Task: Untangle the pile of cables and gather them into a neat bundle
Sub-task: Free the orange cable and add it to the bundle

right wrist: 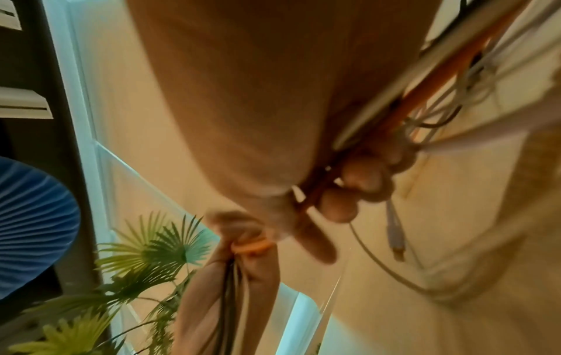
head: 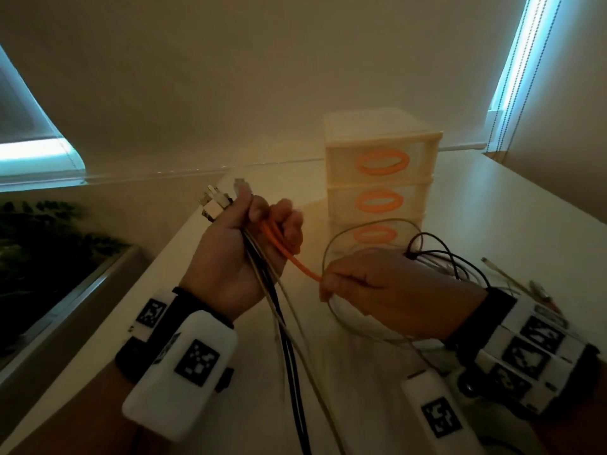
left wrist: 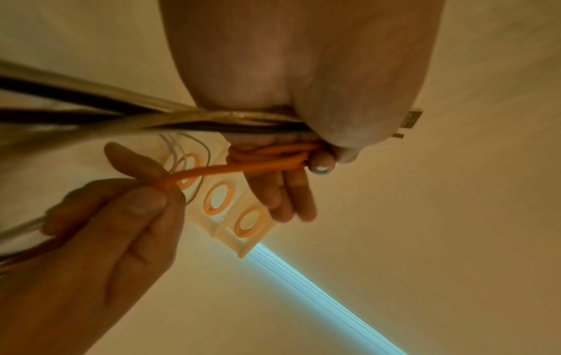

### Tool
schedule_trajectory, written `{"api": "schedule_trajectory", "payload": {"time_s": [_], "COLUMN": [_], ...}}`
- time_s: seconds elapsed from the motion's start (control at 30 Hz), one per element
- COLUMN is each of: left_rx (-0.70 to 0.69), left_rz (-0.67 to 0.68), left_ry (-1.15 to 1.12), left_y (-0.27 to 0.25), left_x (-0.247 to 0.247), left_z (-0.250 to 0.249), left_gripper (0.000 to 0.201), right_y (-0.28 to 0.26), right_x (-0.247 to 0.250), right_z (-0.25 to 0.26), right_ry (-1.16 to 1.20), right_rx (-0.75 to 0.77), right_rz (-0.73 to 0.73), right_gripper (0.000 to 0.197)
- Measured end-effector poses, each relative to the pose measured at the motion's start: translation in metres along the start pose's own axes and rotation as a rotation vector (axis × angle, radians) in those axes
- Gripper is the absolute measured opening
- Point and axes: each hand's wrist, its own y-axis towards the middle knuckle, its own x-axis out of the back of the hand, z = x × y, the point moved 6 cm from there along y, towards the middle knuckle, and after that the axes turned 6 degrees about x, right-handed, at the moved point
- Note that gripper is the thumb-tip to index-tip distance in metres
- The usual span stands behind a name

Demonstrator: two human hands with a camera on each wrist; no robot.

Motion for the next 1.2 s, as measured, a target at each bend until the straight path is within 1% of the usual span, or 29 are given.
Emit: {"api": "schedule_trajectory", "payload": {"time_s": [0.03, 0.1, 0.13, 0.17, 0.2, 0.27, 0.33, 0.37, 0.43, 0.5, 0.57, 0.63, 0.7, 0.77, 0.8, 0.83, 0.87, 0.93, 0.97, 1.0, 1.03, 1.07, 1.1, 1.13, 1.17, 1.2], "left_rx": [0.004, 0.007, 0.012, 0.021, 0.028, 0.026, 0.012, 0.003, -0.017, -0.027, -0.006, 0.05, 0.114, 0.171, 0.196, 0.218, 0.233, 0.291, 0.344, 0.387, 0.395, 0.358, 0.283, 0.191, 0.119, 0.077], "left_rz": [-0.001, 0.008, 0.019, 0.03, 0.041, 0.058, 0.061, 0.061, 0.058, 0.064, 0.077, 0.149, 0.318, 0.48, 0.531, 0.547, 0.522, 0.459, 0.451, 0.444, 0.427, 0.387, 0.333, 0.268, 0.203, 0.151], "left_ry": [0.001, 0.03, 0.04, 0.039, 0.032, 0.015, -0.004, -0.016, -0.049, -0.076, -0.057, -0.05, -0.087, -0.082, -0.033, 0.073, 0.237, 0.574, 0.651, 0.655, 0.617, 0.562, 0.493, 0.416, 0.317, 0.206], "left_y": [0.001, 0.005, 0.006, 0.007, 0.008, 0.008, 0.007, 0.007, 0.007, 0.008, 0.009, 0.009, 0.005, -0.007, -0.013, -0.017, -0.02, -0.021, -0.021, -0.021, -0.02, -0.017, -0.012, -0.008, -0.004, -0.001], "left_x": [0.0, 0.001, 0.002, 0.002, 0.004, 0.005, 0.007, 0.008, 0.011, 0.014, 0.016, 0.014, 0.005, -0.009, -0.014, -0.017, -0.017, -0.014, -0.015, -0.018, -0.021, -0.021, -0.02, -0.018, -0.014, -0.01], "left_z": [0.001, 0.004, 0.005, 0.006, 0.006, 0.004, -0.001, -0.004, -0.01, -0.013, -0.007, 0.0, -0.003, -0.013, -0.016, -0.013, -0.004, 0.022, 0.037, 0.049, 0.057, 0.057, 0.051, 0.042, 0.032, 0.023], "left_gripper": [0.049, 0.05, 0.05, 0.051, 0.051, 0.052, 0.052, 0.052, 0.05, 0.049, 0.05, 0.052, 0.052, 0.05, 0.049, 0.048, 0.046, 0.045, 0.045, 0.045, 0.043, 0.043, 0.044, 0.045, 0.046, 0.046], "right_y": [0.0, -0.003, -0.003, -0.004, -0.003, -0.002, -0.003, -0.004, -0.005, -0.005, -0.001, -0.001, -0.002, -0.005, -0.007, -0.008, -0.009, -0.01, -0.011, -0.009, -0.007, -0.007, -0.006, -0.006, -0.004, -0.003], "right_x": [0.003, 0.017, 0.021, 0.021, 0.016, 0.001, -0.007, -0.007, -0.003, -0.001, -0.008, -0.018, -0.012, 0.002, 0.012, 0.023, 0.033, 0.042, 0.042, 0.04, 0.039, 0.037, 0.035, 0.031, 0.025, 0.015], "right_z": [-0.007, -0.019, -0.02, -0.02, -0.018, -0.01, -0.009, -0.011, -0.022, -0.028, -0.025, -0.025, -0.034, -0.048, -0.054, -0.057, -0.059, -0.054, -0.048, -0.041, -0.033, -0.024, -0.016, -0.008, -0.001, 0.002], "right_ry": [-0.013, 0.035, 0.057, 0.07, 0.08, 0.116, 0.198, 0.248, 0.288, 0.235, 0.223, 0.276, 0.205, 0.127, 0.105, 0.081, 0.061, 0.076, 0.109, 0.16, 0.218, 0.271, 0.311, 0.329, 0.309, 0.266], "right_rx": [-0.044, -0.113, -0.119, -0.117, -0.108, -0.062, -0.042, -0.062, -0.129, -0.174, -0.172, -0.213, -0.282, -0.368, -0.399, -0.413, -0.41, -0.354, -0.305, -0.242, -0.171, -0.094, -0.021, 0.037, 0.067, 0.069], "right_rz": [-0.035, -0.193, -0.249, -0.25, -0.199, -0.034, 0.062, 0.074, 0.041, 0.006, 0.066, 0.148, 0.138, 0.063, -0.024, -0.139, -0.274, -0.519, -0.61, -0.666, -0.693, -0.694, -0.656, -0.566, -0.43, -0.273], "right_gripper": [0.032, 0.028, 0.026, 0.025, 0.024, 0.021, 0.02, 0.021, 0.029, 0.034, 0.032, 0.03, 0.029, 0.031, 0.033, 0.035, 0.035, 0.029, 0.025, 0.02, 0.016, 0.012, 0.01, 0.01, 0.014, 0.017]}}
